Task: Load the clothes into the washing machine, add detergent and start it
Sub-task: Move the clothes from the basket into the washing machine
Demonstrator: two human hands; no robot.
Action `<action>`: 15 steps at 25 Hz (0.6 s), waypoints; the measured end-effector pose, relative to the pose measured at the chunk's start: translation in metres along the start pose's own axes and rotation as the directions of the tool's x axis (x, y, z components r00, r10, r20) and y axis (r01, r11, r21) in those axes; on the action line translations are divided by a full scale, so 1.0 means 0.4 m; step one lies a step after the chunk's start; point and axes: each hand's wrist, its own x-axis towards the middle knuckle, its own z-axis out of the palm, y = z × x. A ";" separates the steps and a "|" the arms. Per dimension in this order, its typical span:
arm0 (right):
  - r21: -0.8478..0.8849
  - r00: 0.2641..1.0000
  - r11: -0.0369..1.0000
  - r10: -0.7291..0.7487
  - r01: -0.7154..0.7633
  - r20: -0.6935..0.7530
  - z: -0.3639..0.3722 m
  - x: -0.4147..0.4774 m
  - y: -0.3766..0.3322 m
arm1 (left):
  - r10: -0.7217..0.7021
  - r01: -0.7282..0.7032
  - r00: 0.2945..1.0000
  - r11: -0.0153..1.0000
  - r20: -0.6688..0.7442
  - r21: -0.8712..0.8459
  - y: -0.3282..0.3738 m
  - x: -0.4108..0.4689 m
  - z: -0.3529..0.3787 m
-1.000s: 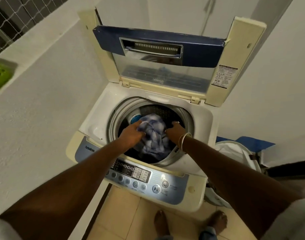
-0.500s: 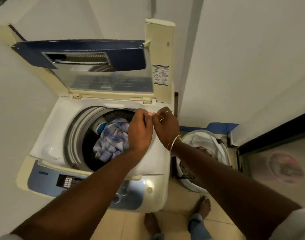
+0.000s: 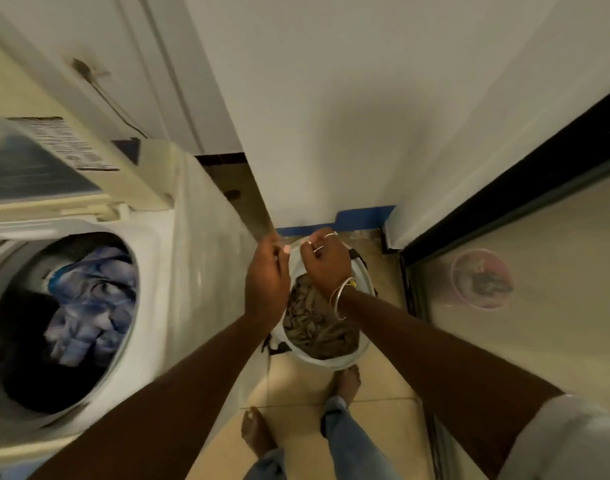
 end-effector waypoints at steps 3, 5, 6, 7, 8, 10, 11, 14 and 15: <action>-0.068 0.979 0.985 0.163 -0.155 0.123 0.030 0.054 0.156 | -0.143 0.143 0.987 0.990 0.069 -0.002 -0.109 0.010 0.127; -0.124 0.956 0.965 0.248 -0.230 0.157 0.070 0.083 0.257 | -0.200 0.199 0.973 0.980 0.113 0.023 -0.189 0.011 0.194; -0.172 0.953 0.959 0.255 -0.227 0.162 0.089 0.094 0.311 | -0.214 0.214 0.966 0.977 0.143 0.019 -0.224 0.008 0.225; -0.245 0.946 0.945 0.264 -0.215 0.187 0.111 0.108 0.360 | -0.225 0.225 0.957 0.974 0.183 0.022 -0.257 0.007 0.254; -0.333 0.937 0.923 0.273 -0.191 0.220 0.131 0.118 0.413 | -0.247 0.246 0.939 0.969 0.238 0.035 -0.293 0.004 0.283; -0.485 0.891 0.872 0.272 -0.069 0.363 0.188 0.122 0.530 | -0.307 0.287 0.868 0.952 0.390 0.109 -0.394 -0.005 0.351; -0.493 0.868 0.870 0.243 0.003 0.433 0.228 0.120 0.589 | -0.332 0.295 0.800 0.943 0.500 0.154 -0.458 -0.013 0.393; -0.612 0.807 0.789 0.327 0.052 0.491 0.367 0.137 0.813 | -0.330 0.186 0.639 0.943 0.695 0.277 -0.663 -0.038 0.523; -0.635 0.774 0.771 0.383 0.031 0.503 0.380 0.144 0.830 | -0.317 0.136 0.615 0.945 0.722 0.299 -0.722 -0.042 0.563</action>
